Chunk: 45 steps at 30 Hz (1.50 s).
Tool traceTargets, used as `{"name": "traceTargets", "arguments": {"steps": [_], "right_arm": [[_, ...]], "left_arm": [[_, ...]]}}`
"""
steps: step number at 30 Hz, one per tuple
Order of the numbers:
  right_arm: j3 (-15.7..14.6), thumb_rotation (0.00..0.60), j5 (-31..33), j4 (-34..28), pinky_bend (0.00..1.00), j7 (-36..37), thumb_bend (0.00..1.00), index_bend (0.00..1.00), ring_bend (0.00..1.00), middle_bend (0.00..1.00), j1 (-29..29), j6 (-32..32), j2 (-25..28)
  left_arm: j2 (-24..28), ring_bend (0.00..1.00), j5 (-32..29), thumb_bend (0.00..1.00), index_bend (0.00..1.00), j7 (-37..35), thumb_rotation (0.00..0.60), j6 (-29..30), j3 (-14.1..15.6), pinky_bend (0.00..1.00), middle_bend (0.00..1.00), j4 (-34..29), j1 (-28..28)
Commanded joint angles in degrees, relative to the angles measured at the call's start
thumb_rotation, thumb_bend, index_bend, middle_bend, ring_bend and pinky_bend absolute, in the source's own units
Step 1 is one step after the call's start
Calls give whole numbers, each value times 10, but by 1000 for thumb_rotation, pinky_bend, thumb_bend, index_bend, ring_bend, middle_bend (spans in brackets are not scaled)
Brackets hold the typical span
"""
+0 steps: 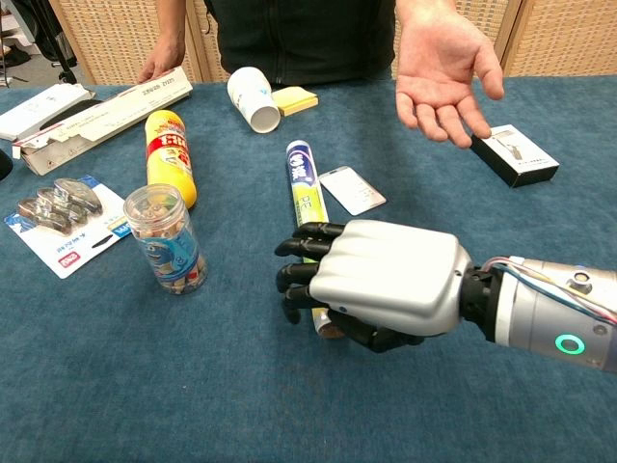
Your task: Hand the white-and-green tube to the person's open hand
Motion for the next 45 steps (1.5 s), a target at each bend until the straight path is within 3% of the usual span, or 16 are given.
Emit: {"name": "traceTargets", "arguments": {"steps": [1,13,19,24,26,28,30,38,41,45], "right_arm": [[-5,600,13,5,55,-33,827,317,0,217,-3,-3,10],[-26,600,44,39,56,-107,827,368,0,274,-31,22,76],[-27,600,67,68,61,-69,827,368,0,274,-51,49,96],[-31,600,59,71,61,18,824,368,24,273,-66,94,111],[-32,600,57,73,61,55,758,368,39,262,-69,104,112],[-32,600,61,73,61,87,599,368,44,230,-72,109,113],[-30,600,72,72,61,125,532,350,44,200,-75,110,112],[-6,600,161,65,61,200,363,91,0,11,-79,64,103],[11,600,195,59,61,219,320,75,0,0,-76,51,93],[28,600,220,60,61,224,335,75,0,0,-70,44,80]], "left_arm": [[0,0,1,0,16,1,600,0,0,0,0,-1,0],[-1,0,2,0,16,7,600,-1,1,0,0,-4,-1],[-2,0,2,0,16,12,600,-3,2,0,0,-5,-2],[-3,0,2,0,16,18,600,-5,3,0,0,-7,-3],[-4,0,2,0,16,21,600,-5,3,0,0,-8,-3],[-4,0,2,0,16,22,600,-5,3,0,0,-9,-3],[-3,0,2,0,16,22,600,-4,3,0,0,-10,-2],[-1,0,1,0,16,13,600,-3,2,0,0,-8,-1],[-1,0,1,0,16,11,600,-3,2,0,0,-7,-2],[0,0,0,0,16,10,600,-4,2,0,0,-7,-1]]}}
